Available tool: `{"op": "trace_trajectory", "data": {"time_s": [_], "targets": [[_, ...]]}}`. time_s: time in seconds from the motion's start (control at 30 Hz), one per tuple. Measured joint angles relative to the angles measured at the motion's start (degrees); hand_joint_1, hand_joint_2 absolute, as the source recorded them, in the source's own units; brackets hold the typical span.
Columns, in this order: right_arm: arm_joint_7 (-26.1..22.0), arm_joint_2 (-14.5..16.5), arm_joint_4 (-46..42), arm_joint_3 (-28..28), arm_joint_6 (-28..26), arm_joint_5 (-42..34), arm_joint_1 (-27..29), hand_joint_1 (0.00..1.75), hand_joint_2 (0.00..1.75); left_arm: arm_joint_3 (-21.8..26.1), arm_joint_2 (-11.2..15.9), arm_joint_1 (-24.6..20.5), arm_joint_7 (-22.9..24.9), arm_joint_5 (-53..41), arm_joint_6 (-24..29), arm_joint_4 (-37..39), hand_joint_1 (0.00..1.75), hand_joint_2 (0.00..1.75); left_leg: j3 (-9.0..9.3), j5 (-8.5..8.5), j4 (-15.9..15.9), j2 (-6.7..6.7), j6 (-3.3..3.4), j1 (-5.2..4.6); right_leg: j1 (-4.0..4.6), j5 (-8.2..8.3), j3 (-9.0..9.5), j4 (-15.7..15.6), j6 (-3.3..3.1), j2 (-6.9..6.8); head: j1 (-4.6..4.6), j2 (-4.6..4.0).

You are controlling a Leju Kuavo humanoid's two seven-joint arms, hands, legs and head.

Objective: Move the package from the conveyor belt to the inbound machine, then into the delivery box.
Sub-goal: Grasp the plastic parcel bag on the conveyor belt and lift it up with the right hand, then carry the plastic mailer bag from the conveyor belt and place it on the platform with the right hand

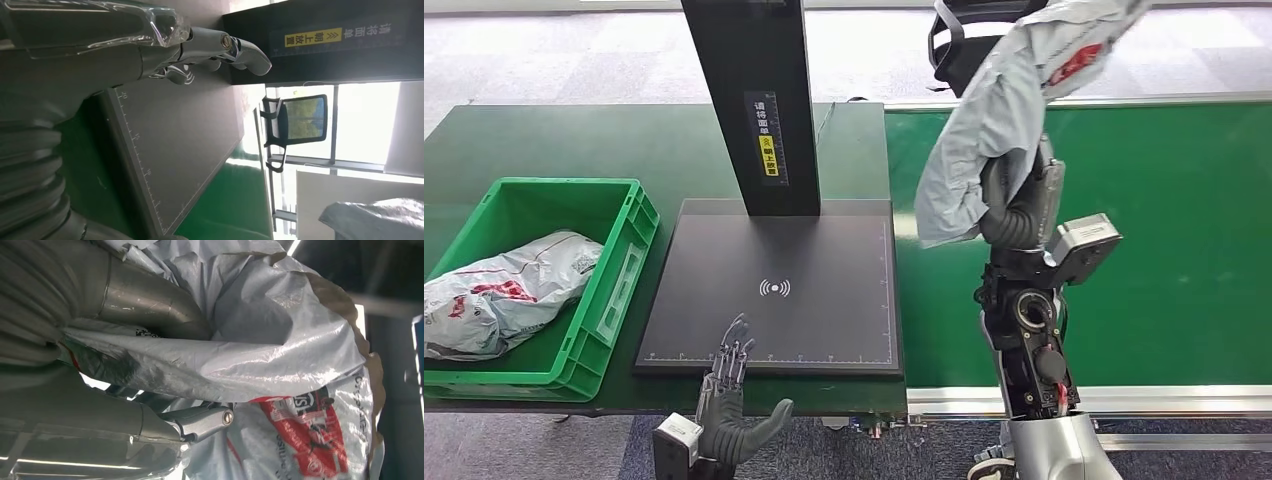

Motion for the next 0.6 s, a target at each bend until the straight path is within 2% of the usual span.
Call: {"op": "trace_trajectory", "data": {"time_s": [0.33,0.43,0.53,0.6], "targets": [[0.01,0.02,0.83,3.54,1.48,0.06,-0.17,1.75,1.75,-0.12,0.0,-1.19,0.02,0.0,-0.02,0.61,0.0,1.75,-0.04,0.02,0.01,-0.1,0.02,-0.01,-0.01,0.0,-0.01,0.0,0.0,-0.09,-0.01,0.0],[0.01,0.03,2.46,4.32,5.04,1.41,-1.13,1.75,1.75,-0.12,0.0,-1.23,0.02,0.0,-0.12,0.7,0.0,1.75,-0.08,0.02,-0.01,0.0,0.01,0.0,0.0,0.0,-0.02,0.01,0.0,-0.03,-0.01,0.0],[0.23,0.73,9.83,7.78,11.98,8.29,-4.3,1.75,1.75,-0.12,0.02,-1.41,-0.08,0.01,-1.02,1.14,0.0,1.75,-0.03,0.02,-0.02,0.09,0.01,0.03,0.03,0.01,-0.01,0.01,-0.01,0.07,-0.01,0.0],[1.14,1.88,16.41,11.5,12.97,15.1,-6.24,1.75,1.75,-0.09,0.03,-1.55,-0.27,0.02,-1.76,1.55,0.0,1.75,-0.01,0.05,-0.02,0.01,-0.01,0.07,0.07,0.01,0.02,0.01,-0.01,0.02,-0.01,0.0]]}}
